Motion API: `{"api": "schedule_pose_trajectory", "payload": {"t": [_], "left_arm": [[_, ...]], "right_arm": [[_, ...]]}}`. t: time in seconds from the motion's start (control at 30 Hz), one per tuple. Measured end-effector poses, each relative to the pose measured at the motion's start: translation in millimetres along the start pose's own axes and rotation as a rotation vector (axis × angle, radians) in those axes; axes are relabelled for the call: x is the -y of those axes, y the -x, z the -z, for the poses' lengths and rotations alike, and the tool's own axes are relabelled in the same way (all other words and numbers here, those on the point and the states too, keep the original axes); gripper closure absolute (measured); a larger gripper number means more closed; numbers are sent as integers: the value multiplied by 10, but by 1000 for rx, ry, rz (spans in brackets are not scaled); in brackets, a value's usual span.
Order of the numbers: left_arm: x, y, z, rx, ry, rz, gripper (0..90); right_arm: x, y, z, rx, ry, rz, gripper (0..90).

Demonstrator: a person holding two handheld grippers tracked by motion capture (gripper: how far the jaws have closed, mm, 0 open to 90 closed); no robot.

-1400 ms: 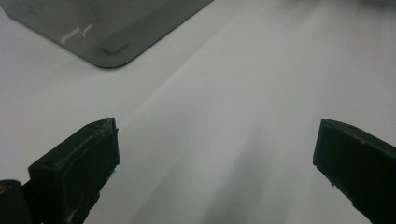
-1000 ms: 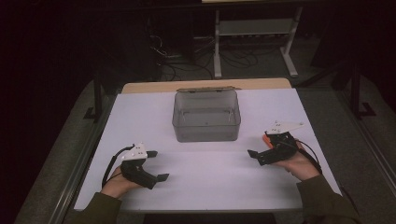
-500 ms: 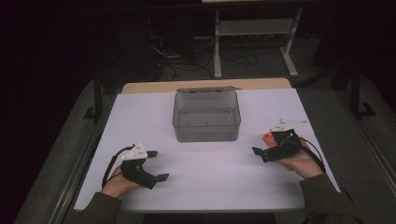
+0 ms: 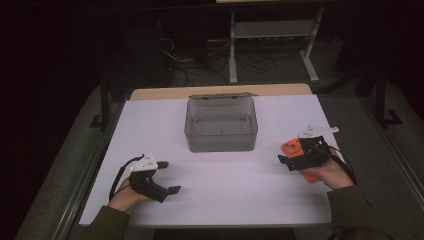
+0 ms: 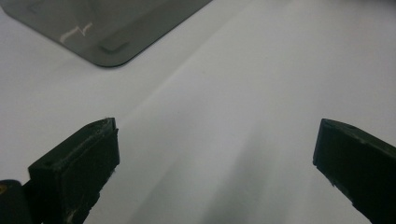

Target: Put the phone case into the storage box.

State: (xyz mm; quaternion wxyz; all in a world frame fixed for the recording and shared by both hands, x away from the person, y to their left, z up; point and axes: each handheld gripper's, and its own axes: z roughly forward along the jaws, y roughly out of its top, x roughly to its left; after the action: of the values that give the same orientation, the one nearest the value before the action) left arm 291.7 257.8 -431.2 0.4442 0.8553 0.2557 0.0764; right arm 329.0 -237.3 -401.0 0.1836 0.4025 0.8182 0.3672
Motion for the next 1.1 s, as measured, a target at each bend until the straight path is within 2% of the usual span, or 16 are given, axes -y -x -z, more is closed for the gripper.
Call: {"api": "schedule_pose_trajectory", "payload": {"t": [0.63, 1.1], "left_arm": [[-3, 2, 20, -5, 12, 5, 0], [-2, 0, 18, -5, 10, 8, 0]], "right_arm": [[97, 190, 78, 52, -35, -38, 5], [150, 272, 93, 60, -60, -53, 5]]}}
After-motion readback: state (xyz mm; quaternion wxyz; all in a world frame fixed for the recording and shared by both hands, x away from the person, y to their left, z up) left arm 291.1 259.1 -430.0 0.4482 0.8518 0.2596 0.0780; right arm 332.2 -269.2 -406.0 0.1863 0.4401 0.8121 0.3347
